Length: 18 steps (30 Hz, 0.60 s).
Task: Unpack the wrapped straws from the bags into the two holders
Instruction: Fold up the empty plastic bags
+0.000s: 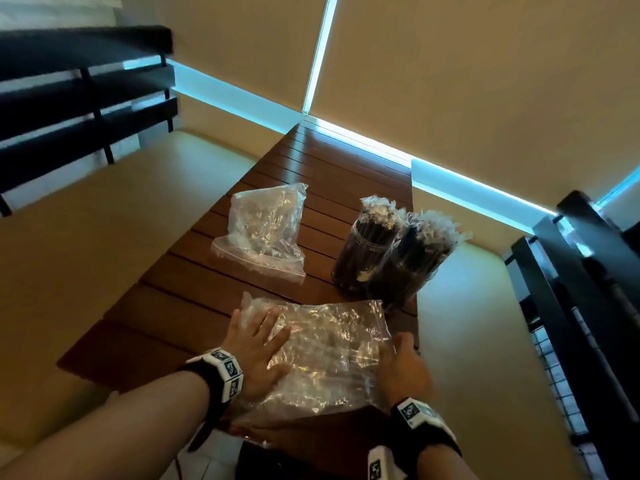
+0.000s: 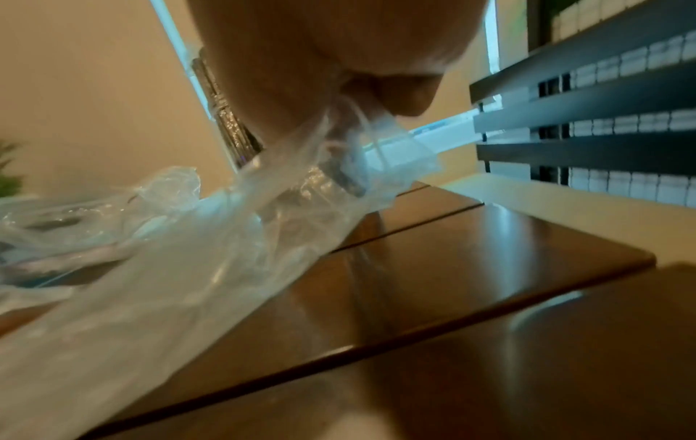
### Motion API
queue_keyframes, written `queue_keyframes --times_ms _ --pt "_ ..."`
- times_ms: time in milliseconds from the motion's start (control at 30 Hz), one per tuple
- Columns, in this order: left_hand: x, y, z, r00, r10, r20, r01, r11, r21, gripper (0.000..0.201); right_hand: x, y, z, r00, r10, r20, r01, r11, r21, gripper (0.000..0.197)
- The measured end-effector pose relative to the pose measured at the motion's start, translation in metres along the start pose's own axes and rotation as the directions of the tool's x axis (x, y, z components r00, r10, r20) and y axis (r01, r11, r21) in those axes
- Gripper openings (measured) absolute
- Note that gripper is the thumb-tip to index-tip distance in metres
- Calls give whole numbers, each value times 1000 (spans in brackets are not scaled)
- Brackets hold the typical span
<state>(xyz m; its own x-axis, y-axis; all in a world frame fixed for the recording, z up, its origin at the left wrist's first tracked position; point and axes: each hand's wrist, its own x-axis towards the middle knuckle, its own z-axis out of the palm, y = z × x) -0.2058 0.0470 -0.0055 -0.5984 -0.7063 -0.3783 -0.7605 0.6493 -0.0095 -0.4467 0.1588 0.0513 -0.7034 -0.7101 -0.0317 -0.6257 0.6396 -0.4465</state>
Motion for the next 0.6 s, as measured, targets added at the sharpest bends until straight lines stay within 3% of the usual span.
queue_keyframes --times_ms 67,133,200,267,333,400,433,500,600 --pt "2 4 -10 997 -59 58 62 997 -49 81 0 -8 -2 989 -141 -49 128 970 -208 29" --pt "17 2 -18 985 -118 125 127 989 -72 81 -9 -30 1 931 -363 -26 341 894 -289 42" --pt "27 -1 -34 975 -143 169 164 980 -117 84 -28 -58 9 810 -587 -10 566 785 -254 43" --pt "22 1 -57 973 -93 213 119 986 -114 70 -49 -80 23 669 -743 21 724 644 -249 41" --pt "12 -2 -79 971 33 235 -21 998 -56 45 -60 -89 36 630 -747 210 776 608 -165 51" --pt "1 -10 -93 950 162 268 -160 987 -30 36 -60 -85 46 626 -593 507 725 682 -96 69" --pt "-2 -18 -94 938 207 278 -211 977 -16 36 -58 -81 50 609 -523 596 711 692 -120 73" --pt "-8 -33 -86 929 249 273 -260 966 6 47 -59 -73 53 594 -467 655 713 683 -161 72" --pt "-22 -47 -66 928 326 182 -367 886 282 81 -67 -70 55 611 -484 626 698 703 -138 55"
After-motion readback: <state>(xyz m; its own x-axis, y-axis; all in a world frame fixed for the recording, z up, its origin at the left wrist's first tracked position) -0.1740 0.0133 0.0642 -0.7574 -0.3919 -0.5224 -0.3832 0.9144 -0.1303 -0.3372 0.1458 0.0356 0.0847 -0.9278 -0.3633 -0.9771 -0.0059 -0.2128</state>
